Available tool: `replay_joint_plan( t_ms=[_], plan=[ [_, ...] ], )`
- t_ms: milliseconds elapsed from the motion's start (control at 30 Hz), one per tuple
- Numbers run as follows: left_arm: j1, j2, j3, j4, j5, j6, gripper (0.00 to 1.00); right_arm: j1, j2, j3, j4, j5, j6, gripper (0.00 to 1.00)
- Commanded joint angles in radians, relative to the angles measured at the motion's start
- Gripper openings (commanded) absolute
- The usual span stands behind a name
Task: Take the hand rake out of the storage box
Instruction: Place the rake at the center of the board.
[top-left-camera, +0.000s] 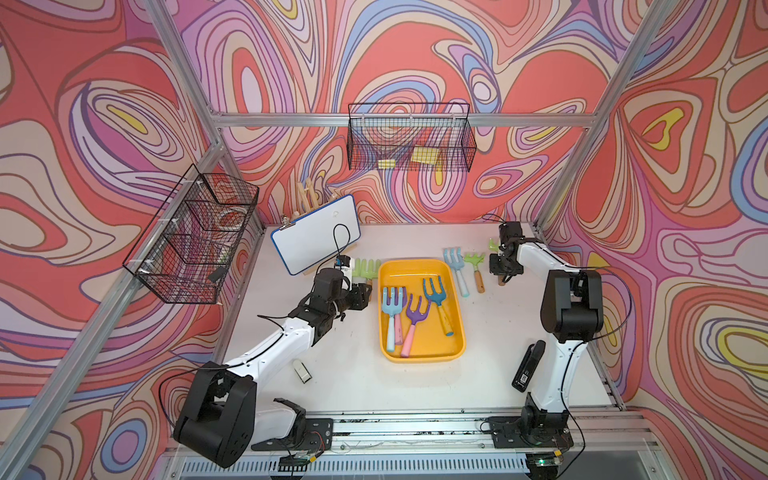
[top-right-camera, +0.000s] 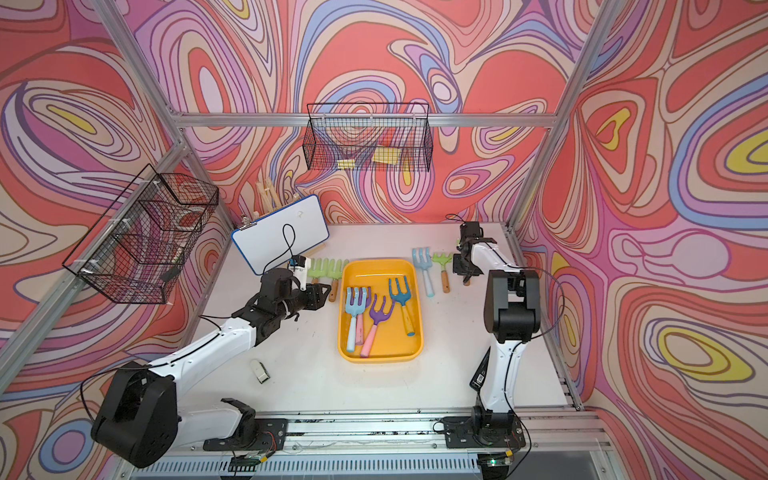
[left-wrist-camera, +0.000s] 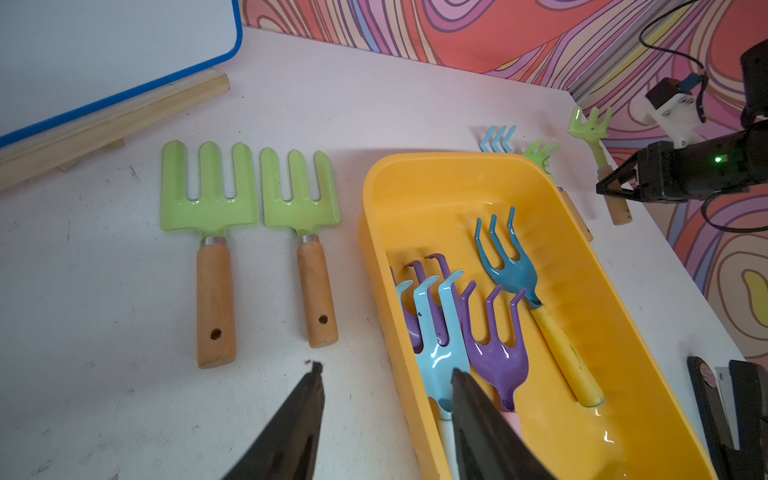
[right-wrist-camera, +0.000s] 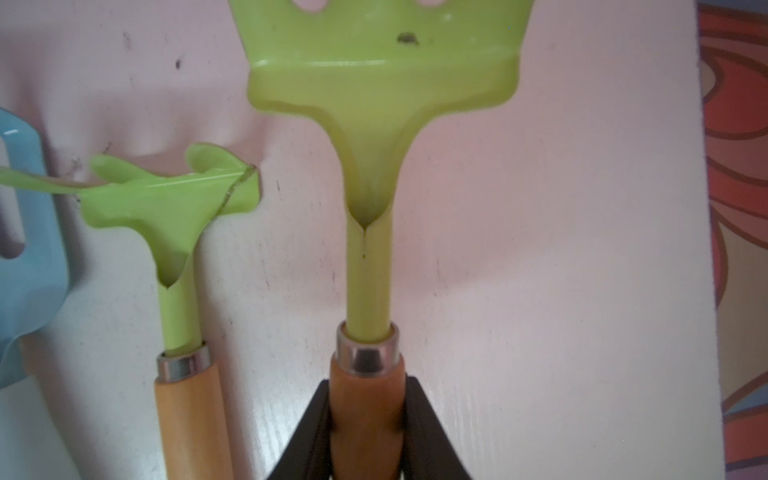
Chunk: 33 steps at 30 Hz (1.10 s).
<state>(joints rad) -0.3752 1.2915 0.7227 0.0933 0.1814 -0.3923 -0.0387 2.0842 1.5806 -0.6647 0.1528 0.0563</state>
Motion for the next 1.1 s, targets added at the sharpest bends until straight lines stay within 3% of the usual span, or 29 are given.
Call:
replay_joint_plan(
  t_ms=[0, 733, 1067],
  plan=[
    [-0.004, 0.009, 0.021, -0.010, 0.009, 0.015, 0.54, -0.005, 0.037, 0.014, 0.014, -0.023, 0.002, 0.15],
    [-0.004, 0.011, 0.023, -0.011, 0.010, 0.017, 0.54, -0.005, 0.109, 0.036, -0.015, -0.021, 0.014, 0.17],
    [-0.004, 0.011, 0.023, -0.011, 0.010, 0.017, 0.54, -0.005, 0.074, -0.015, -0.015, -0.008, 0.020, 0.19]
  ],
)
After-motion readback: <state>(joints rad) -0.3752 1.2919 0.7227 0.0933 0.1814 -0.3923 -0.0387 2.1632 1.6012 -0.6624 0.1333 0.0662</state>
